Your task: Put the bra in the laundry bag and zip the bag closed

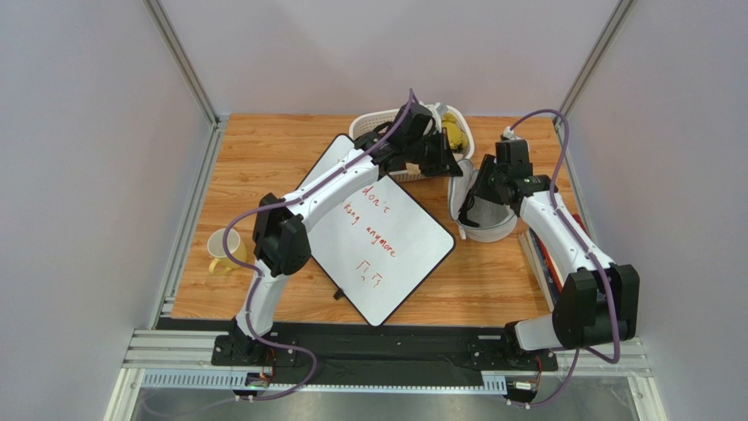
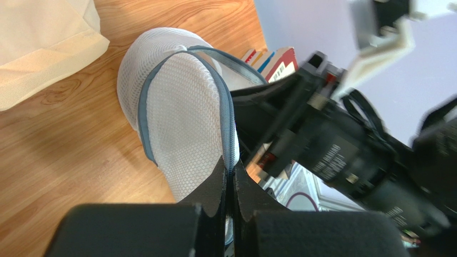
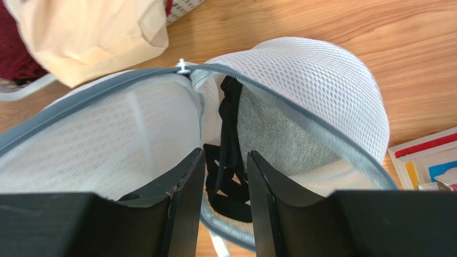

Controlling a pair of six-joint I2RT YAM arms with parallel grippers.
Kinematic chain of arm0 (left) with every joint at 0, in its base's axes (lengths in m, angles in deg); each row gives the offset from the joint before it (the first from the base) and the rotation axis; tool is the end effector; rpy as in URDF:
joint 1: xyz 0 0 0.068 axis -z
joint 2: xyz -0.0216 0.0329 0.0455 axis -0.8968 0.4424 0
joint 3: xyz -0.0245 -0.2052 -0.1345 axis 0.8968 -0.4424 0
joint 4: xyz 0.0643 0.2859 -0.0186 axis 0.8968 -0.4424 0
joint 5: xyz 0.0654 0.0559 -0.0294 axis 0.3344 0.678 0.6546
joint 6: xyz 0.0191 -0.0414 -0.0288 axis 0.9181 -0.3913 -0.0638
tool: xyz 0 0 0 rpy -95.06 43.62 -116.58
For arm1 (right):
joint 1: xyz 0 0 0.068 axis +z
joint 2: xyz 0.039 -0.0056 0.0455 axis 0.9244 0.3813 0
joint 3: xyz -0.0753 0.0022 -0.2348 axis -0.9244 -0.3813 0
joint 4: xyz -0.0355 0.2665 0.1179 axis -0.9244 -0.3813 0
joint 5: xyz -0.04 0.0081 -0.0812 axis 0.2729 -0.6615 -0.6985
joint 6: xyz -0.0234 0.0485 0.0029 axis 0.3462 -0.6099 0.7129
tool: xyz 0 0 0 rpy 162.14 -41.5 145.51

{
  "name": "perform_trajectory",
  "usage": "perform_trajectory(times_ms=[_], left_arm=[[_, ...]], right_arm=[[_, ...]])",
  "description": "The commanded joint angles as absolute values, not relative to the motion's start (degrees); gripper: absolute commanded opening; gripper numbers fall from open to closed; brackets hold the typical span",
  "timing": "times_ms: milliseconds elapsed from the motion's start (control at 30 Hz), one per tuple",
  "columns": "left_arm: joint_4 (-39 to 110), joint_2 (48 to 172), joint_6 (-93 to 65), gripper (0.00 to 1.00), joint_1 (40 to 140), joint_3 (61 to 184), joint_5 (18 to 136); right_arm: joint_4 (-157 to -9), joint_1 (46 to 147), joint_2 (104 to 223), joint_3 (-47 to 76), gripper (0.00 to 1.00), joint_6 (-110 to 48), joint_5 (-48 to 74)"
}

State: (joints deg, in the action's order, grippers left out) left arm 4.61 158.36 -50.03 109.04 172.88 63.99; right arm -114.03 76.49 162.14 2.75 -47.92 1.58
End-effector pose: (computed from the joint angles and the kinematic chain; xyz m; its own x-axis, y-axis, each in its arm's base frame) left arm 0.3600 -0.3820 0.3102 -0.8872 -0.0777 -0.4549 0.3405 0.5552 -0.7589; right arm 0.3320 0.0499 0.2465 -0.7155 0.2937 -0.6338 0.1886 0.9548 0.2296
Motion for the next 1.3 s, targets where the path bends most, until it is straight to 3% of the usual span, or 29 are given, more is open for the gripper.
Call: perform_trajectory(times_ms=[0, 100, 333, 433, 533, 633, 833, 967, 1100, 1267], left_arm=[[4.42, 154.14, -48.97, 0.00, 109.36, 175.63, 64.07], [4.42, 154.06, -49.06, 0.00, 109.36, 175.63, 64.24], [4.16, 153.71, -48.53, 0.00, 109.80, 175.63, 65.21], [3.90, 153.62, -48.18, 0.00, 109.80, 175.46, 65.73], [3.46, 153.53, -47.31, 0.00, 109.97, 175.46, 66.44], [2.49, 153.18, -46.16, 0.00, 110.24, 175.37, 68.37], [0.91, 152.56, -44.75, 0.00, 110.59, 175.54, 70.57], [0.47, 152.56, -44.49, 0.00, 110.59, 175.72, 71.36], [0.38, 152.82, -45.10, 0.00, 110.50, 176.77, 72.06], [0.47, 153.70, -46.42, 0.00, 110.59, 177.83, 70.92]], right_arm=[[-110.44, 76.37, 168.30, 3.41, 0.37, -47.44, 3.17], [-107.90, 76.37, 172.44, 2.71, 0.33, -48.58, 4.14], [-108.31, 76.37, 177.03, 3.05, 0.35, -48.06, 5.46], [-110.87, 76.29, 172.47, 3.50, 0.39, -47.27, 5.11], [-114.03, 76.37, 166.76, 3.41, 0.64, -46.91, 5.46], [-116.49, 76.46, 160.87, 2.62, 0.69, -46.82, 6.24], [-118.96, 76.72, 149.53, 0.60, 0.72, -46.12, 9.76], [-115.54, 77.95, 141.89, -1.94, 0.79, -43.40, 17.04], [-112.38, 80.58, 139.77, -5.45, 0.80, -41.46, 24.43], [-105.35, 85.32, 139.84, -8.10, 0.81, -40.85, 23.31]])
